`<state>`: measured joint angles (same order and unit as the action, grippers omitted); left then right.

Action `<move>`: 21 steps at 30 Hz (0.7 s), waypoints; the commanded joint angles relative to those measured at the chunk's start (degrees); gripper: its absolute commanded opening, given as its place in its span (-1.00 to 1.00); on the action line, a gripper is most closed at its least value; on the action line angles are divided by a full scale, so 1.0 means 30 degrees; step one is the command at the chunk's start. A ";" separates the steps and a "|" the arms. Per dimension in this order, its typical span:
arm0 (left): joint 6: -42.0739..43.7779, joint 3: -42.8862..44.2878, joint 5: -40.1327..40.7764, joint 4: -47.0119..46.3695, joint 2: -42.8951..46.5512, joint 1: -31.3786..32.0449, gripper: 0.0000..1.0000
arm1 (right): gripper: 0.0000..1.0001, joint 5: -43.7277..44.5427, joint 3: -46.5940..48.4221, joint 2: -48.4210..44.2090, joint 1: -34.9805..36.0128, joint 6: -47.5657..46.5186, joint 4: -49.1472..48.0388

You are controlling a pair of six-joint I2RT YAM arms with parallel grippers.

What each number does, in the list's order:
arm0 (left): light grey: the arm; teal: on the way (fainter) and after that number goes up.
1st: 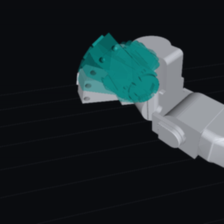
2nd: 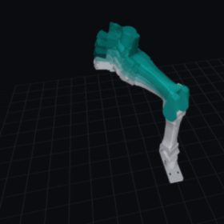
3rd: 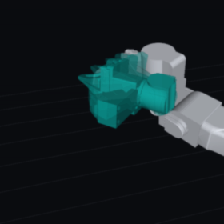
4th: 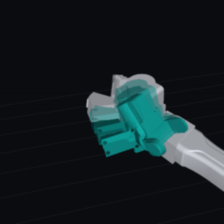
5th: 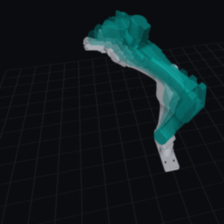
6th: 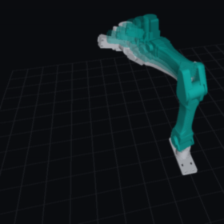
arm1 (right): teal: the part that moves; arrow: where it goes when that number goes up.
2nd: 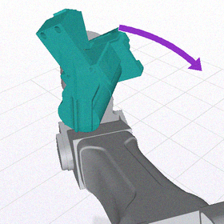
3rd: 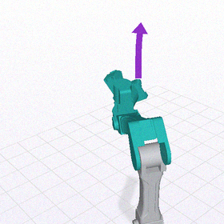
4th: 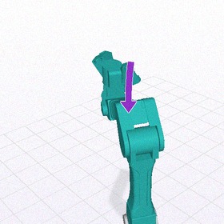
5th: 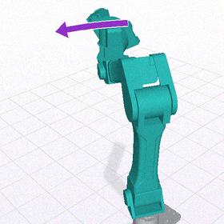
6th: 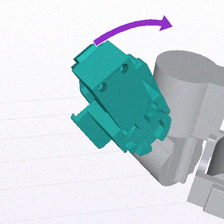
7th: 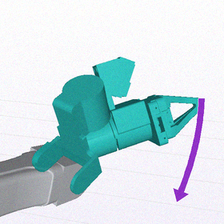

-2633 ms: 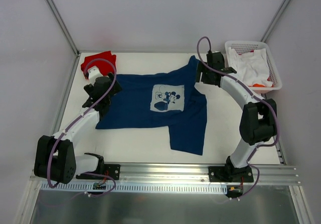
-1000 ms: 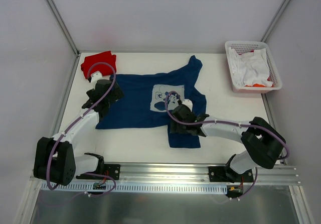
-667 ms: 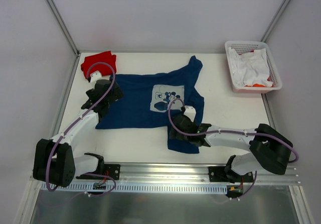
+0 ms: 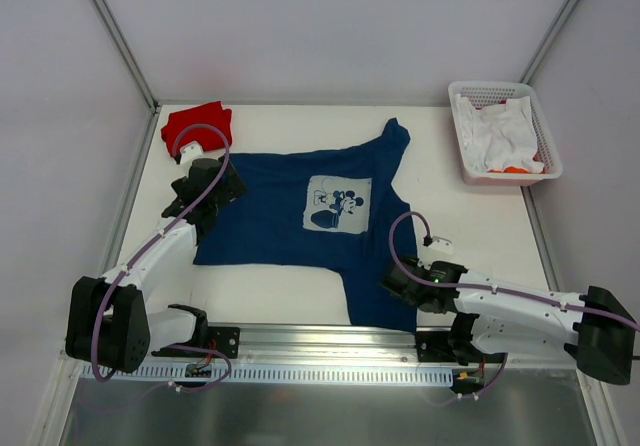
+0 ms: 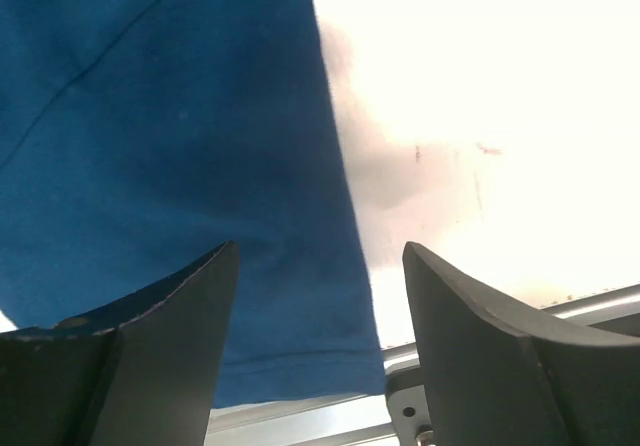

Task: Fold and stack the t-shirts
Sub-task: Flatten out the tshirt

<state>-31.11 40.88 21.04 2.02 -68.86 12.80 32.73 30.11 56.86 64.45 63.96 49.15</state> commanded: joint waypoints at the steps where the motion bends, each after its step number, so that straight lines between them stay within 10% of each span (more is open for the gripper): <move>1: 0.0088 0.0347 0.0077 -0.0088 0.0571 0.0099 0.98 | 0.41 0.0983 0.0712 0.0263 0.0139 0.0010 0.0934; 21: -0.0263 -0.0386 -0.0127 0.0700 0.1157 0.0099 0.98 | 0.43 0.1717 0.3298 0.2992 -0.0066 -0.3716 0.0198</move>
<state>-31.16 40.34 21.04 2.66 -66.46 12.80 37.30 41.76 68.29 64.34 51.90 47.33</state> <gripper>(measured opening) 0.990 0.718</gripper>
